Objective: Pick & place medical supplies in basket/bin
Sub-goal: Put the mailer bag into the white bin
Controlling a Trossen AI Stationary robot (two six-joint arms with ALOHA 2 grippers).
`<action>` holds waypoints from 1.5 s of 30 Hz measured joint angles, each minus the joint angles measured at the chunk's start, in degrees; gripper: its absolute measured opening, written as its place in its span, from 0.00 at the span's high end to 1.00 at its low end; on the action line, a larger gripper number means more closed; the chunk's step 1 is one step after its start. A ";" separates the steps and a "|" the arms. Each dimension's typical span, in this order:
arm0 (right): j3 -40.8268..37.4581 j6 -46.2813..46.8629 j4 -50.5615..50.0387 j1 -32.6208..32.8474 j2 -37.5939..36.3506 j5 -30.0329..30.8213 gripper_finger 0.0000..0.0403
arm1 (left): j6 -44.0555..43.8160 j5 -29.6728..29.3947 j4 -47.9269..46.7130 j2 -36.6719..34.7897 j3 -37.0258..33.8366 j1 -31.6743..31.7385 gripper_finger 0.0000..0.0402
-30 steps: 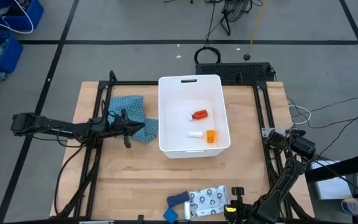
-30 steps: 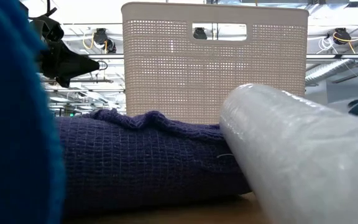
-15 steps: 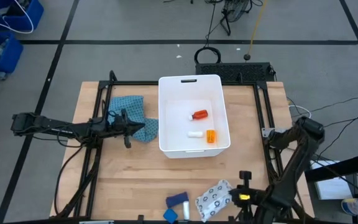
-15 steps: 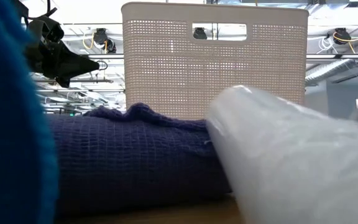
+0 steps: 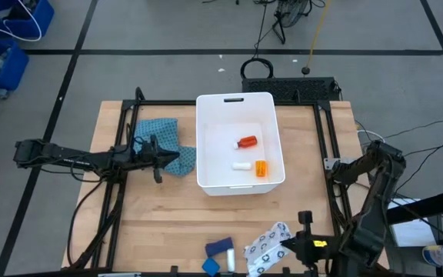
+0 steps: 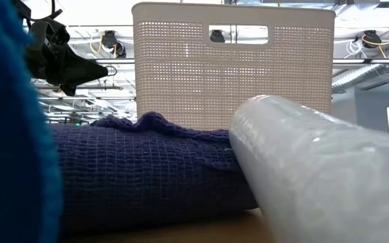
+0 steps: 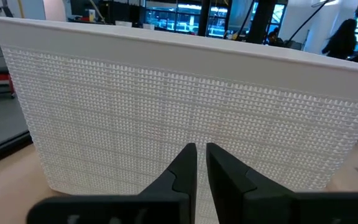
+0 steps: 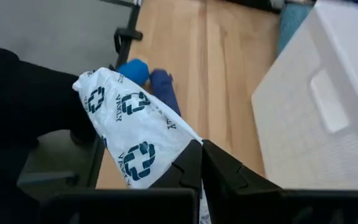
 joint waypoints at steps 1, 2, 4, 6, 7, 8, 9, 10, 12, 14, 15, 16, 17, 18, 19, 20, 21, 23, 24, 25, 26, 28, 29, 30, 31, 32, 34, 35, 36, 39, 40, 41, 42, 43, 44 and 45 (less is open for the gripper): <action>1.14 -0.95 -0.75 0.01 -0.03 0.55 1.00 | 0.00 0.00 -0.06 0.00 0.00 0.00 0.90; 2.30 -2.02 -1.21 0.05 -0.03 0.94 1.00 | 0.00 0.00 -0.07 0.00 0.00 0.00 0.90; 4.15 -4.29 -1.35 0.05 -0.44 1.09 1.00 | 0.00 0.03 -0.09 0.00 0.00 0.00 0.90; 5.51 -5.87 -1.33 0.07 -1.27 1.76 1.00 | 0.00 0.04 -0.18 0.00 0.00 0.00 0.90; 5.88 -6.84 -1.25 0.31 -1.92 2.36 1.00 | 0.00 0.04 -0.22 0.00 0.00 0.00 0.90; 5.92 -7.86 -1.27 0.56 -2.76 2.74 1.00 | 0.04 0.04 -0.22 0.00 0.00 0.00 0.90; 5.92 -8.40 -1.50 0.89 -3.67 3.40 1.00 | 0.20 0.06 -0.22 0.00 0.00 -0.02 0.90; 5.92 -8.53 -1.66 1.29 -4.61 4.46 1.00 | 0.21 0.06 -0.24 0.00 0.00 0.00 0.90; 5.92 -9.12 -2.09 2.34 -6.55 7.07 1.00 | 0.22 0.07 -0.26 0.00 0.00 0.00 0.90; 5.92 -10.01 -3.00 3.66 -8.51 9.52 1.00 | 0.17 0.07 -0.26 0.00 0.00 0.00 0.90; 5.92 -10.48 -3.40 4.29 -9.47 10.64 1.00 | 0.15 0.08 -0.26 0.00 0.00 -0.01 0.90; 5.92 -10.89 -3.47 4.85 -10.44 11.98 1.00 | 0.15 0.13 -0.26 0.00 0.00 0.00 0.90; 5.92 -11.44 -3.50 5.41 -11.43 13.23 1.00 | 0.15 0.15 -0.26 0.00 0.00 0.00 0.90; 5.92 -12.35 -3.47 5.91 -12.45 14.31 1.00 | 0.13 0.15 -0.26 0.00 0.00 0.00 0.90; 5.92 -13.54 -3.35 6.32 -13.49 14.88 1.00 | 0.11 0.15 -0.26 0.00 0.00 0.00 0.90; 5.92 -14.59 -3.17 6.63 -14.47 15.90 1.00 | 0.09 0.13 -0.26 0.00 0.00 0.00 0.90; 5.94 -15.81 -2.93 6.91 -15.34 16.96 1.00 | 0.04 0.15 -0.26 0.00 0.00 0.00 0.90; 5.94 -17.90 -2.95 7.30 -17.08 17.79 1.00 | -0.01 0.14 -0.26 0.00 0.00 0.00 0.90; 5.94 -19.03 -2.97 7.31 -17.95 17.79 1.00 | -0.08 0.13 -0.26 0.00 0.00 0.00 0.90; 5.94 -20.00 -3.10 7.29 -18.81 17.99 1.00 | -0.20 0.13 -0.26 0.00 0.00 0.00 0.90; 5.94 -20.79 -3.45 7.29 -19.62 18.90 1.00 | -0.24 0.13 -0.26 0.00 0.00 -0.02 0.90; 5.94 -21.87 -4.58 7.10 -21.44 20.11 1.00 | -0.26 0.13 -0.26 0.00 0.00 0.00 0.90; 5.94 -22.18 -5.04 6.74 -22.37 20.32 1.00 | -0.26 0.13 -0.26 0.00 0.00 0.00 0.90; 5.94 -22.72 -5.42 6.18 -23.35 20.35 1.00 | -0.26 0.13 -0.26 0.00 0.00 0.00 0.90; 5.94 -23.25 -5.85 5.62 -24.27 20.36 1.00 | -0.26 0.13 -0.26 0.00 0.00 0.00 0.90; 5.94 -23.91 -6.15 5.08 -25.09 20.40 1.00 | -0.27 0.12 -0.26 0.00 0.00 -0.02 0.90; 5.67 -25.35 -6.13 4.06 -26.67 20.42 1.00 | -0.28 0.11 -0.26 0.00 0.00 0.00 0.90; 5.14 -26.20 -5.94 3.52 -27.54 20.42 1.00 | -0.28 0.11 -0.26 0.00 0.00 0.00 0.90; 4.46 -27.04 -5.77 2.95 -28.47 20.46 1.00 | -0.24 0.11 -0.26 0.00 0.00 0.00 0.90; 2.04 -28.27 -5.01 0.93 -31.42 20.42 1.00 | 0.00 0.09 -0.26 0.00 0.00 0.00 0.90; 0.91 -28.99 -3.88 0.41 -32.47 20.54 1.00 | 0.00 0.08 -0.26 0.00 0.00 0.00 0.90; -0.65 -30.12 -1.61 0.07 -33.62 20.71 1.00 | 0.00 0.07 -0.26 0.00 0.00 -0.01 0.90; -2.67 -32.09 1.52 -0.13 -34.94 20.81 1.00 | 0.07 0.07 -0.26 0.00 0.00 0.00 0.90; -5.03 -34.75 4.82 -0.17 -36.23 20.83 1.00 | 0.24 0.06 -0.26 0.00 0.00 0.00 0.90; -7.66 -37.64 8.56 -0.17 -37.68 20.82 1.00 | 0.27 0.04 -0.26 0.00 0.00 0.00 0.90; -10.60 -40.41 12.99 -0.19 -39.20 21.06 1.00 | 0.35 -0.04 -0.28 0.00 0.00 0.00 0.90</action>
